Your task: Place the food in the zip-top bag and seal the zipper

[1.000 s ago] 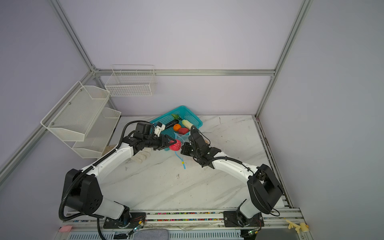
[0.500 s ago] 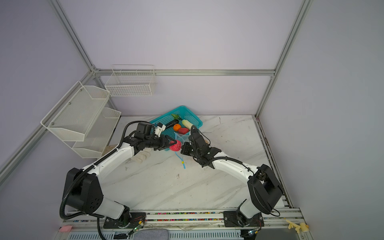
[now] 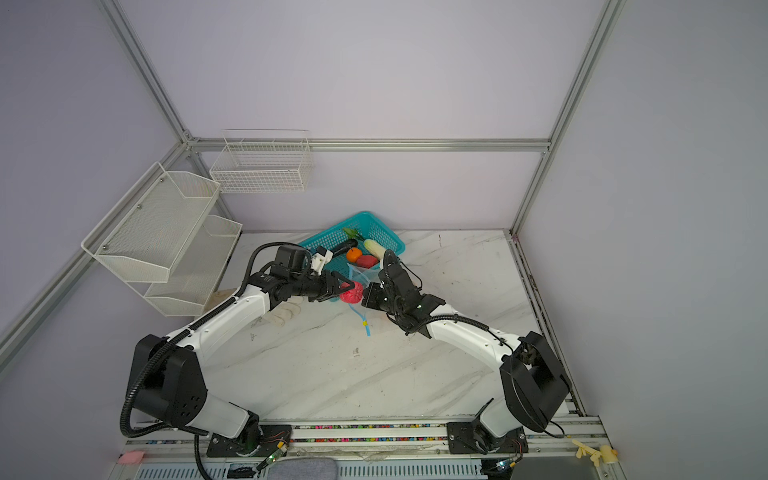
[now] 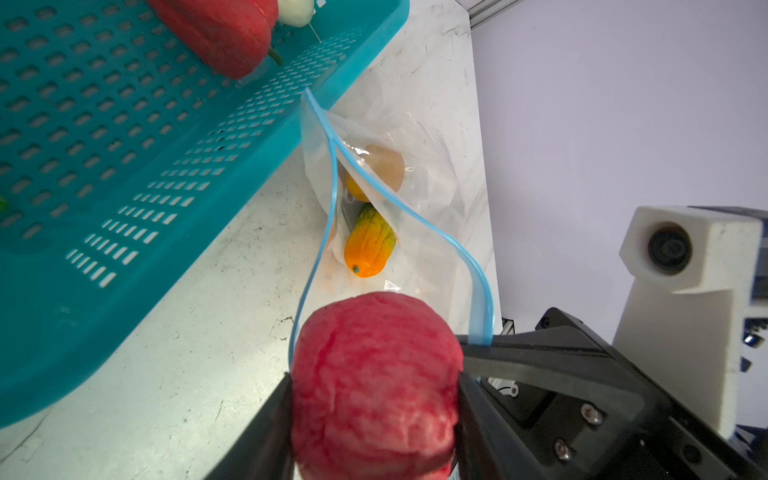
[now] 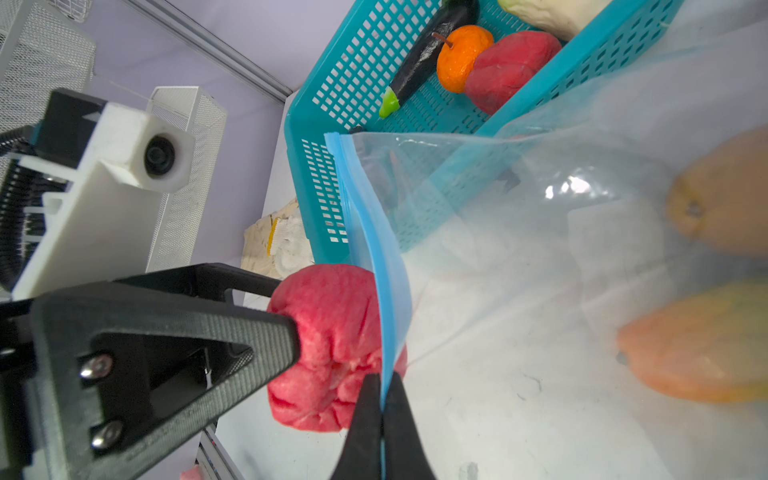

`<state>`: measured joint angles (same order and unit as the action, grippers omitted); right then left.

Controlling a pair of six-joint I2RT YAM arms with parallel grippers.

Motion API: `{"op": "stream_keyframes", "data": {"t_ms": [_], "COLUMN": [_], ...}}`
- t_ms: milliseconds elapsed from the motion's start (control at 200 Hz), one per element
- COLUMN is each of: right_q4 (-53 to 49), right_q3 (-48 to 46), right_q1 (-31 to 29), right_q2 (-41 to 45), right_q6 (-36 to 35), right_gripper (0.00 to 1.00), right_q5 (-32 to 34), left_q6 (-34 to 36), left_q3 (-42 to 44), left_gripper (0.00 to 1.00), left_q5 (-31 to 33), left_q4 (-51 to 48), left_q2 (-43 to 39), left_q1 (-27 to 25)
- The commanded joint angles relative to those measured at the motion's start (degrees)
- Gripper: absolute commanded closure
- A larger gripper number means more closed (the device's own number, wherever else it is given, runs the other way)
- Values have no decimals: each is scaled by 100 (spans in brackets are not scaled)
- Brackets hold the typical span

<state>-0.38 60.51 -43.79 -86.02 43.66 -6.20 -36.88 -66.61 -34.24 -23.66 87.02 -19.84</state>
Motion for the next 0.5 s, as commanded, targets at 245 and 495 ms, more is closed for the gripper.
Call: {"op": "stream_keyframes", "data": {"t_ms": [245, 495], "right_q4": [262, 271], "right_q3": [-109, -128], "right_q1": [-33, -29], "right_q2": [238, 230], "right_q6": [96, 104], "right_gripper": [100, 100], "right_q5": [38, 31], "left_q6": [115, 233], "left_q3": [52, -70], "left_gripper": [48, 48], "left_q5": [156, 346], "left_q4": [-136, -315], "left_q2": [60, 115], "left_q1": [-146, -225]}}
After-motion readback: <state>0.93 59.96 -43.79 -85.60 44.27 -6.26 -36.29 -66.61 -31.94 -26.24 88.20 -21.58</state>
